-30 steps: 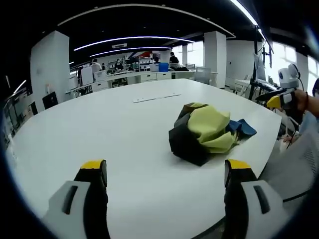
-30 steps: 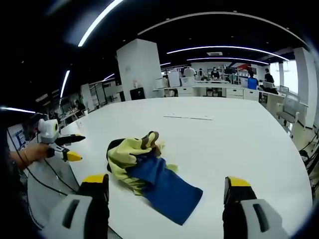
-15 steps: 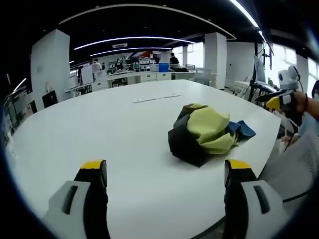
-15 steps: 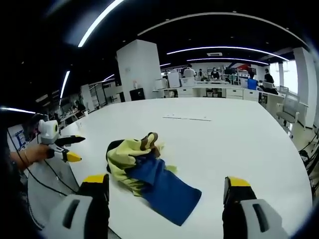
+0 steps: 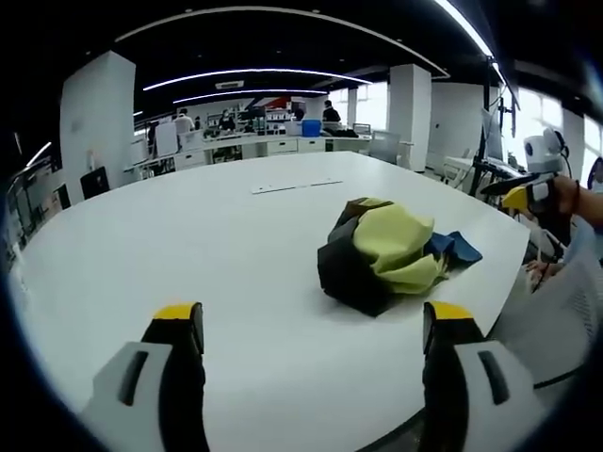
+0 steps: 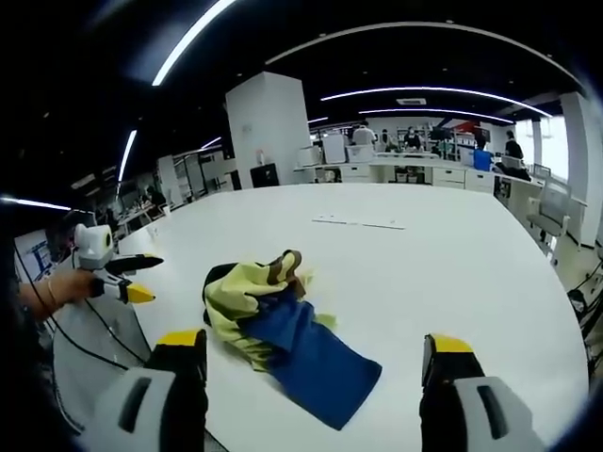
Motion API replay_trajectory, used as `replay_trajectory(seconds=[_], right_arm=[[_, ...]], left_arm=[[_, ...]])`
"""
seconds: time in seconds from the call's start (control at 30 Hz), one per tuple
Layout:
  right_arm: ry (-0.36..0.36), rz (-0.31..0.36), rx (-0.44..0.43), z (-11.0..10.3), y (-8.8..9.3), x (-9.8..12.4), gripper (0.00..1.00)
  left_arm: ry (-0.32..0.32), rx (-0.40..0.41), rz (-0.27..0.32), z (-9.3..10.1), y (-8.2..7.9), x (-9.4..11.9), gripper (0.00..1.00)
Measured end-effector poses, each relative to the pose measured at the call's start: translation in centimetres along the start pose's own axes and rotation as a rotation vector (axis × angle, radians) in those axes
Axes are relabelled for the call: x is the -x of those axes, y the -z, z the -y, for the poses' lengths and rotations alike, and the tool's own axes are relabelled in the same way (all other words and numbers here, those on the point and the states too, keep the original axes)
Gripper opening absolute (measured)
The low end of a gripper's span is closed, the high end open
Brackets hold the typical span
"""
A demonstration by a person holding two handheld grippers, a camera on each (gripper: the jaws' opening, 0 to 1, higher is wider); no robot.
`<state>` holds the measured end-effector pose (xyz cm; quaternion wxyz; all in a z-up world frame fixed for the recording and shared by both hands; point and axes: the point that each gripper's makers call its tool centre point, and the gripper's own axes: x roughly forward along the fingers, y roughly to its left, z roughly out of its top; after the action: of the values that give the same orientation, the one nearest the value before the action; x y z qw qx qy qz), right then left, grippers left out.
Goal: Fold the garment on the visible template until the final outline fits inside the template.
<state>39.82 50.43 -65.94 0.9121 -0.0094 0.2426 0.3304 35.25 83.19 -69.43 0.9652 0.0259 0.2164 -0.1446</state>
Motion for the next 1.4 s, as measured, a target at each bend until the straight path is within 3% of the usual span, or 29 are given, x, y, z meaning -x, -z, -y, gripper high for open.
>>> replay_trajectory(seconds=[0.23, 0.6, 0.83, 1.4], right_arm=[[-0.016, 0.016, 0.005, 0.2, -0.7, -0.2, 0.93], [-0.059, 0.011, -0.009, 0.7, -1.1, -1.1, 0.88], [-0.066, 0.008, -0.015, 1.4, -1.6, -1.8, 0.78], [-0.112, 0.008, -0.020, 0.9, -2.9, -4.7, 0.54]], left_arm=[[-0.006, 0.007, -0.011, 0.1, -0.2, 0.2, 0.92], [0.007, -0.055, 0.034, 0.9, -4.1, -1.1, 0.82], [0.024, -0.091, 0.052, 1.3, -6.0, -3.0, 0.66], [0.060, -0.111, 0.060, 1.9, -9.0, -9.1, 0.45]])
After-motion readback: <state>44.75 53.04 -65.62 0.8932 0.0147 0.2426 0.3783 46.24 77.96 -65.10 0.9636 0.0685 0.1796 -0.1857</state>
